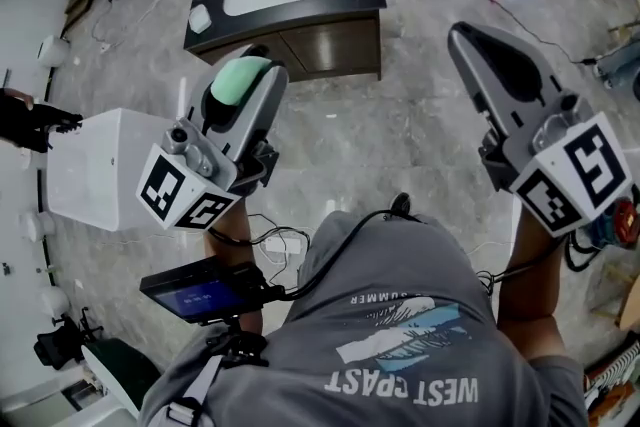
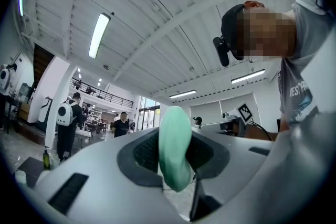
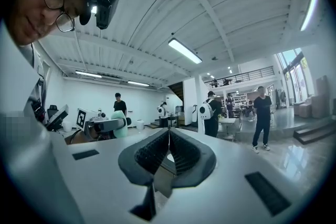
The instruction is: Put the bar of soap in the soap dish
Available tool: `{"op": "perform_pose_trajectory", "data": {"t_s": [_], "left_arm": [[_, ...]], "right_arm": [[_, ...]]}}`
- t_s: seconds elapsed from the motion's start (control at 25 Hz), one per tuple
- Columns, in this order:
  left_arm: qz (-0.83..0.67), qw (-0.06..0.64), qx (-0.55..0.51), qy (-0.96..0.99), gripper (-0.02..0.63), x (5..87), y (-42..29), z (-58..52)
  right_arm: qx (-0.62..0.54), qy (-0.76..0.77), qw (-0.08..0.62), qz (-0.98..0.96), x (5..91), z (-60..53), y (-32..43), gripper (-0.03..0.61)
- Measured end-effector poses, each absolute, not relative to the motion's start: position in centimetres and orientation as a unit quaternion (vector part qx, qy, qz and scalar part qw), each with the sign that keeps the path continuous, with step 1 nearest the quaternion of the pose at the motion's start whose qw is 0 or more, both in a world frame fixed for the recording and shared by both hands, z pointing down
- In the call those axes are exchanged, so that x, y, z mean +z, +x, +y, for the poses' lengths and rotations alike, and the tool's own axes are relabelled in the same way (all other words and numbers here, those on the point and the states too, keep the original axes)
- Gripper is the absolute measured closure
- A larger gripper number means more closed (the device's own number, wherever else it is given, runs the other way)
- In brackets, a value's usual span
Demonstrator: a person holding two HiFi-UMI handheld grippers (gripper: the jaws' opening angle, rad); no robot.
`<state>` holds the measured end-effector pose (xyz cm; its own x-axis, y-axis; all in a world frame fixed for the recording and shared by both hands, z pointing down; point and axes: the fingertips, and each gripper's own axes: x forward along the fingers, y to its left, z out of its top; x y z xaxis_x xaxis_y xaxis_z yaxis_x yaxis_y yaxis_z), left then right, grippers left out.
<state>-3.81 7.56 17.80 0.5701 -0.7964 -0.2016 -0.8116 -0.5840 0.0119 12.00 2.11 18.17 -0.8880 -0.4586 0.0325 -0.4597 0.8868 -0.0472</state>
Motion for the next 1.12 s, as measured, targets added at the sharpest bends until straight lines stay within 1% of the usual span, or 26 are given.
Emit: {"op": "perform_pose_trajectory", "data": {"t_s": [0.2, 0.44, 0.64, 0.84, 1.12], "left_arm": [[0.460, 0.036, 0.084, -0.883, 0.502, 18.1, -1.5, 5.1], [0.455, 0.029, 0.069, -0.888, 0.502, 18.9, -0.5, 2.0], [0.441, 0.022, 0.067, -0.895, 0.502, 19.9, -1.8, -1.5], [0.421, 0.027, 0.073, -0.904, 0.502, 18.5, -3.0, -2.8], [0.400, 0.025, 0.084, -0.912, 0.502, 18.6, -8.0, -7.3]], "right_arm": [[0.032, 0.224, 0.006, -0.974, 18.5, -0.2, 13.9, 0.571], [0.047, 0.222, 0.004, -0.974, 19.6, -2.9, 13.9, 0.571], [0.052, 0.236, 0.003, -0.970, 20.5, -6.0, 12.6, 0.571], [0.045, 0.250, 0.004, -0.967, 19.2, -6.9, 11.1, 0.571], [0.042, 0.272, 0.013, -0.961, 19.4, -10.6, 6.3, 0.571]]}}
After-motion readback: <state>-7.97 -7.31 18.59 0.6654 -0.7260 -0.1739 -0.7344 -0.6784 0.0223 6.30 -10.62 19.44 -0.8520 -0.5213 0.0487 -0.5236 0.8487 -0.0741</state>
